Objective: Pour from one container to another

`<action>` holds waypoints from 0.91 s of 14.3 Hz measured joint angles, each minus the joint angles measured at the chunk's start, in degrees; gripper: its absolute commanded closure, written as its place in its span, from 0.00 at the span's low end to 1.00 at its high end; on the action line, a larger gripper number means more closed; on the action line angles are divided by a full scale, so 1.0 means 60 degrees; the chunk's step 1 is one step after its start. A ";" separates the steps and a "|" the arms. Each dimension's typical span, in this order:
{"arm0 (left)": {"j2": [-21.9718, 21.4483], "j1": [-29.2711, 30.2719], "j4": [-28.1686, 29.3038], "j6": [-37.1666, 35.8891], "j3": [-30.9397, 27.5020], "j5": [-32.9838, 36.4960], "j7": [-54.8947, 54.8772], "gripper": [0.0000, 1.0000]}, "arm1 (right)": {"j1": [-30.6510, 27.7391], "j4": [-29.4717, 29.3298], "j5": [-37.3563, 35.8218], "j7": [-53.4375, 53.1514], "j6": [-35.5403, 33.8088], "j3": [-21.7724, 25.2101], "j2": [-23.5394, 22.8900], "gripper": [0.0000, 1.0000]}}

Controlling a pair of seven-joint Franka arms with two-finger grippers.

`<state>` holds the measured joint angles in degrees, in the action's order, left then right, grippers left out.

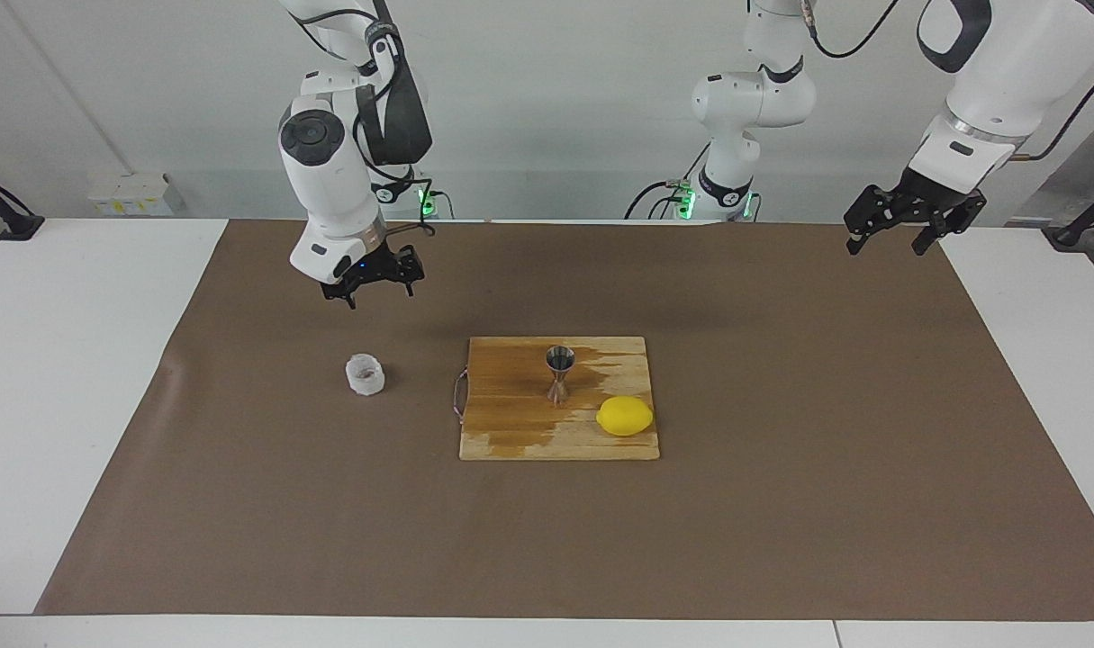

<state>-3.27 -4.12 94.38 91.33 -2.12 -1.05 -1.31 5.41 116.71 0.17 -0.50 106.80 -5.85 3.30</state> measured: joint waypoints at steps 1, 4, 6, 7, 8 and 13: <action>0.0000 -0.0004 0.0000 0.0000 0.0013 0.0000 0.0000 0.00 | -0.0033 -0.0463 0.0000 -0.0394 -0.0633 0.0033 0.0020 0.00; 0.0000 -0.0005 0.0001 -0.0053 0.0015 0.0000 -0.0007 0.00 | -0.0372 -0.2212 0.0066 -0.0866 -0.2598 0.0167 0.0145 0.00; 0.0001 -0.0004 0.0002 -0.0065 0.0013 0.0001 -0.0310 0.00 | -0.0866 -0.3048 0.0144 -0.0898 -0.3526 0.0201 0.0226 0.00; 0.0001 0.0001 0.0002 -0.0065 0.0002 0.0002 -0.0643 0.00 | -0.1099 -0.3316 0.0192 -0.0898 -0.3763 0.0210 0.0249 0.00; 0.0001 0.0010 0.0002 -0.0065 -0.0020 0.0003 -0.0941 0.00 | -0.1249 -0.3528 0.0268 -0.0898 -0.3874 0.0226 0.0257 0.00; 0.0004 0.0012 0.0005 -0.0101 -0.0050 0.0003 -0.1091 0.00 | -0.1445 -0.3954 0.0734 -0.0898 -0.3913 0.0416 0.0256 0.00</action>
<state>-3.25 -4.05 94.41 90.73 -2.42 -1.04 -7.86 -3.27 92.99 4.58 -5.88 83.32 -3.35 4.83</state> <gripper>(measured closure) 0.000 0.000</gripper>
